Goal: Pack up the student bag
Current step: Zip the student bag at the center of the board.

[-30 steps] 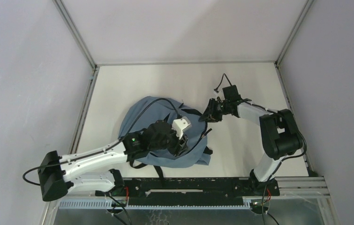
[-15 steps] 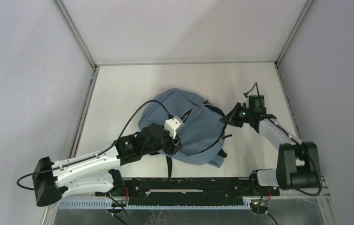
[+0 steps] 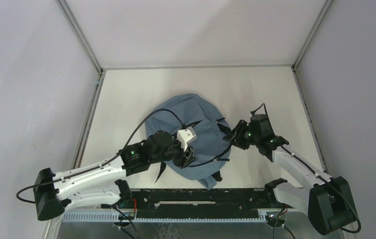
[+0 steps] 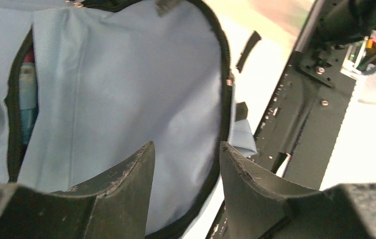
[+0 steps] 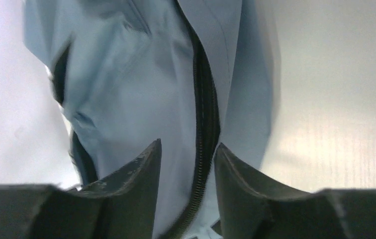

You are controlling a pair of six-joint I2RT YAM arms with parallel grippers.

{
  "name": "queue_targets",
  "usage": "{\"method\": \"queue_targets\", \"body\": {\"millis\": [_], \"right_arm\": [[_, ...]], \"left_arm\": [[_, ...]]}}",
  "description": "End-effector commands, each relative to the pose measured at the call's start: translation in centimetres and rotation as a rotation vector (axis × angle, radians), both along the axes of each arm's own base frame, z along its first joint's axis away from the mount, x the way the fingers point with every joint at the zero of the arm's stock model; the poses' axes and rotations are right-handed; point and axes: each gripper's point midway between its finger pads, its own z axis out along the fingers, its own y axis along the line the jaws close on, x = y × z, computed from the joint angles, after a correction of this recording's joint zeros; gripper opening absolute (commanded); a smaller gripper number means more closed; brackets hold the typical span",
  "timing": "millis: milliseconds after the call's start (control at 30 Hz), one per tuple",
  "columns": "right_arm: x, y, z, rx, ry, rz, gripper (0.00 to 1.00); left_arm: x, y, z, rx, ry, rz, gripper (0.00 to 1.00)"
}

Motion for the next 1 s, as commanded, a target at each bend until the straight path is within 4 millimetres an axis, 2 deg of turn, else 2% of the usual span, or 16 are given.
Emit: {"method": "queue_targets", "body": {"millis": [0,67,133,200,333,433,567,667,767,867,967], "right_arm": [[2.7,-1.2,4.3,-0.023,-0.121,-0.029,0.63],[2.4,-2.5,5.3,-0.016,-0.149,-0.033,0.69],[1.5,-3.3,6.2,-0.012,-0.177,-0.011,0.71],[0.2,-3.3,6.9,-0.003,-0.200,0.046,0.71],[-3.3,-1.6,7.1,0.073,-0.177,0.200,0.72],[-5.6,-0.2,7.0,0.159,-0.144,0.304,0.79],[-7.9,1.5,5.8,0.218,-0.072,0.422,0.82],[-9.0,2.9,5.5,0.233,-0.050,0.505,0.82],[-9.5,3.8,5.5,0.253,-0.040,0.557,0.80],[-9.4,4.1,5.6,0.266,-0.041,0.575,0.74],[-9.6,4.3,5.9,0.290,-0.046,0.598,0.63]], "left_arm": [[-2.1,-0.3,1.0,-0.010,-0.043,-0.152,0.56],[-2.6,-0.4,0.8,0.007,-0.032,-0.178,0.57],[-3.1,-0.6,0.4,0.021,-0.018,-0.195,0.58],[-3.6,-1.2,-0.3,0.043,0.003,-0.220,0.58],[-4.3,-2.4,-1.5,0.086,0.034,-0.250,0.58],[-4.6,-3.4,-1.8,0.090,0.054,-0.260,0.58],[-4.3,-4.3,-2.8,0.109,0.070,-0.252,0.57],[-4.1,-4.4,-3.0,0.114,0.062,-0.246,0.50],[-4.0,-4.1,-3.2,0.107,0.031,-0.258,0.37],[-4.1,-3.8,-3.4,0.112,0.024,-0.265,0.25],[-4.3,-3.8,-3.7,0.114,0.038,-0.268,0.15]]}}
